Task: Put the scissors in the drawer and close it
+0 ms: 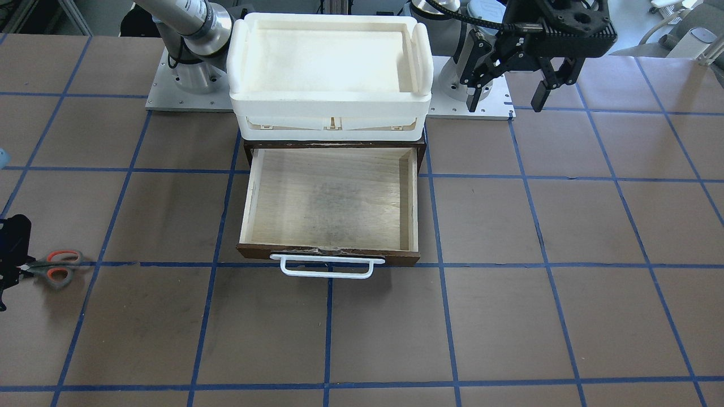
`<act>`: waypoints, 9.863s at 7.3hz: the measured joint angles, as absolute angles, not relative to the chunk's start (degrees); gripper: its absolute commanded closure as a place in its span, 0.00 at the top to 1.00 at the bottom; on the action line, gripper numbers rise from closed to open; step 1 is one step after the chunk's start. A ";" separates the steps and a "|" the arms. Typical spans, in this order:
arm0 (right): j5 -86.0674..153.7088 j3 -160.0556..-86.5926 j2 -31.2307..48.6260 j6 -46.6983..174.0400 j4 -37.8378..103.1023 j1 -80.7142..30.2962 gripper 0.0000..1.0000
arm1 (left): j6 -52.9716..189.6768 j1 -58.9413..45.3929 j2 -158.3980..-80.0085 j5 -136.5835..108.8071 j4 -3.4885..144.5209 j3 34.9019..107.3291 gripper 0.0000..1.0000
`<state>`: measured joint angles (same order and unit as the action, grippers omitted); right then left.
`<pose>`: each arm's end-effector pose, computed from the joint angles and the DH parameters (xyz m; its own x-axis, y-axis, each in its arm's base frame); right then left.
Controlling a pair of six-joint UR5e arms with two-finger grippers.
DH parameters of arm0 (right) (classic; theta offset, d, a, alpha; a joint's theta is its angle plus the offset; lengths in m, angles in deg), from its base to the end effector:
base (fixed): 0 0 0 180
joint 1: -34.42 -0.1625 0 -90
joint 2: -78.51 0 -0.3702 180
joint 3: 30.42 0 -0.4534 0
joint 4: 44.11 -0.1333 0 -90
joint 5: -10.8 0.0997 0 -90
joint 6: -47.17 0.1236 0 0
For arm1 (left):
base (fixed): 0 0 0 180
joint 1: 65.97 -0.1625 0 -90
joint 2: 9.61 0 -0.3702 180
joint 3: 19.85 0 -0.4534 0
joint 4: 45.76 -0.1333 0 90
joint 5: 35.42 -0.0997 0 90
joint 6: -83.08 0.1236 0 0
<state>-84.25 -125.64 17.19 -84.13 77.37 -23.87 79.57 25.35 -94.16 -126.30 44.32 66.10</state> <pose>-0.2367 -0.6160 0.1072 0.1661 -0.9820 -0.0898 -0.9847 -0.1700 0.0382 -0.1436 -0.5274 0.5003 -0.9992 -0.0399 -0.0051 -0.0385 0.9857 -0.1643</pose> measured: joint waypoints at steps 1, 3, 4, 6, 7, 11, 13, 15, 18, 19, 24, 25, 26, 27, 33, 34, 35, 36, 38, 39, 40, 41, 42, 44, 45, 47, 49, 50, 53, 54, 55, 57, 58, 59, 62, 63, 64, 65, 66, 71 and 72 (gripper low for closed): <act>-84.12 -125.61 15.25 -83.20 77.01 -25.04 0.00 | 79.57 25.35 -94.16 -126.30 44.32 66.12 1.00; -84.01 -125.55 9.68 -80.96 73.79 -28.70 0.00 | 79.59 25.35 -94.11 -126.26 44.32 66.17 1.00; -83.85 -125.53 6.40 -78.69 70.82 -31.00 0.00 | 79.63 25.35 -94.08 -126.26 44.32 66.18 1.00; -83.29 -125.52 0.23 -72.08 64.39 -37.02 0.00 | 79.60 25.35 -94.07 -126.22 44.32 66.19 1.00; -82.52 -125.52 -1.84 -67.51 62.04 -40.28 0.00 | 79.58 25.35 -94.07 -126.23 44.32 66.19 1.00; -80.94 -123.88 -3.32 -43.64 59.36 -57.92 0.00 | 79.57 25.35 -94.07 -126.27 44.33 66.16 1.00; -77.96 -123.65 -3.08 -35.26 59.28 -62.38 0.00 | 79.57 25.35 -94.07 -126.29 44.33 66.18 1.00; -74.79 -123.61 -2.04 -29.22 59.36 -65.19 0.00 | 79.57 25.35 -94.10 -126.30 44.33 66.19 1.00; -76.99 -122.28 1.66 -25.36 61.83 -72.93 0.00 | 79.57 25.35 -94.08 -126.30 44.32 66.19 1.00; -77.52 -121.24 3.34 -24.56 62.51 -75.18 0.00 | 79.57 25.35 -94.07 -126.30 44.33 66.19 1.00; -77.77 -119.40 7.69 -23.16 63.45 -78.47 0.43 | 79.57 25.35 -94.07 -126.30 44.33 66.19 1.00; -77.73 -119.58 7.76 -22.98 63.24 -78.49 0.69 | 79.57 25.35 -94.07 -126.30 44.32 66.19 1.00; -77.47 -119.66 7.74 -22.40 63.20 -78.51 0.99 | 79.57 25.35 -94.07 -126.30 44.32 66.19 1.00; -77.11 -119.67 7.66 -21.19 63.28 -78.52 1.00 | 79.57 25.35 -94.07 -126.30 44.32 66.19 1.00; -77.70 -119.11 1.88 20.95 63.72 -74.06 1.00 | 79.57 25.35 -94.07 -126.30 44.32 66.19 1.00; -77.85 -119.10 0.66 28.22 63.16 -71.31 1.00 | 79.57 25.35 -94.07 -126.30 44.32 66.19 1.00; -77.86 -119.12 -1.13 32.75 61.44 -67.79 1.00 | 79.57 25.35 -94.07 -126.30 44.32 66.19 1.00; -77.93 -119.26 -3.46 35.37 58.62 -64.49 1.00 | 79.57 25.35 -94.07 -126.30 44.32 66.19 1.00; -79.06 -119.74 -7.64 38.61 53.99 -60.44 1.00 | 79.57 25.35 -94.07 -126.30 44.32 66.19 1.00; -79.67 -119.85 -8.51 39.74 53.23 -59.74 1.00 | 79.57 25.35 -94.07 -126.30 44.32 66.19 1.00; -79.96 -119.95 -9.03 40.93 52.84 -59.44 1.00 | 79.57 25.35 -94.07 -126.30 44.32 66.19 1.00; -80.06 -119.99 -9.47 42.02 52.88 -59.22 1.00 | 79.57 25.35 -94.07 -126.30 44.32 66.19 1.00; -80.06 -120.01 -9.65 42.70 53.17 -59.01 1.00 | 79.57 25.35 -94.07 -126.30 44.32 66.19 1.00; -79.43 -120.05 -9.23 44.49 53.19 -58.88 1.00 | 79.57 25.35 -94.07 -126.30 44.32 66.19 1.00; -79.33 -120.09 -9.28 46.57 52.71 -58.89 1.00 | 79.59 25.35 -94.07 -126.30 44.32 66.19 1.00; -79.35 -120.14 -9.50 48.33 51.80 -58.84 1.00 | 79.59 25.35 -94.07 -126.30 44.32 66.19 1.00; -79.30 -120.15 -9.95 48.35 49.76 -58.63 1.00 | 79.57 25.35 -94.07 -126.28 44.32 66.19 1.00; -79.29 -120.15 -10.21 48.34 49.15 -58.62 1.00 | 79.57 25.35 -94.07 -126.24 44.33 66.19 1.00; -79.45 -120.15 -10.69 47.65 49.01 -58.63 1.00 | 79.59 25.35 -94.07 -126.17 44.33 66.19 1.00; -79.48 -120.15 -10.69 47.08 49.05 -58.51 1.00 | 79.59 25.35 -94.07 -126.15 44.32 66.19 1.00; -79.75 -120.14 -10.90 45.83 49.10 -58.35 1.00 | 79.61 25.35 -94.07 -126.13 44.33 66.19 1.00; -79.94 -120.13 -11.55 44.91 49.15 -58.30 1.00 | 79.63 25.35 -94.07 -126.16 44.32 66.19 1.00; -79.85 -120.19 -11.76 44.88 49.14 -58.30 1.00 | 79.65 25.35 -94.07 -126.16 44.32 66.19 1.00; -79.56 -120.38 -11.92 44.80 48.99 -58.30 1.00 | 79.63 25.35 -94.07 -126.19 44.32 66.19 1.00; -79.22 -120.74 -12.39 44.96 48.68 -58.20 1.00 | 79.63 25.35 -94.07 -126.24 44.32 66.19 1.00; -79.16 -120.76 -12.42 45.03 48.21 -58.16 1.00 | 79.60 25.35 -94.07 -126.27 44.32 66.19 1.00; -79.13 -120.76 -12.45 45.41 47.96 -58.15 1.00 | 79.59 25.35 -94.07 -126.27 44.32 66.19 1.00; -79.12 -120.77 -12.46 45.92 47.82 -58.13 1.00 | 79.63 25.35 -94.07 -126.24 44.33 66.19 1.00; -79.15 -120.77 -12.46 46.16 47.63 -58.14 1.00 | 79.63 25.33 -94.07 -126.20 44.32 66.19 1.00; -79.58 -120.83 -12.63 46.27 47.39 -58.21 1.00 | 79.61 25.38 -94.18 -125.87 44.18 66.21 1.00; -79.56 -120.84 -12.63 46.25 47.48 -58.21 1.00 | 79.48 25.41 -94.63 -125.12 43.51 66.23 1.00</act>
<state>-79.56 -120.84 -12.63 46.25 47.48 -58.21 79.48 25.41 -94.63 -125.12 43.51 66.23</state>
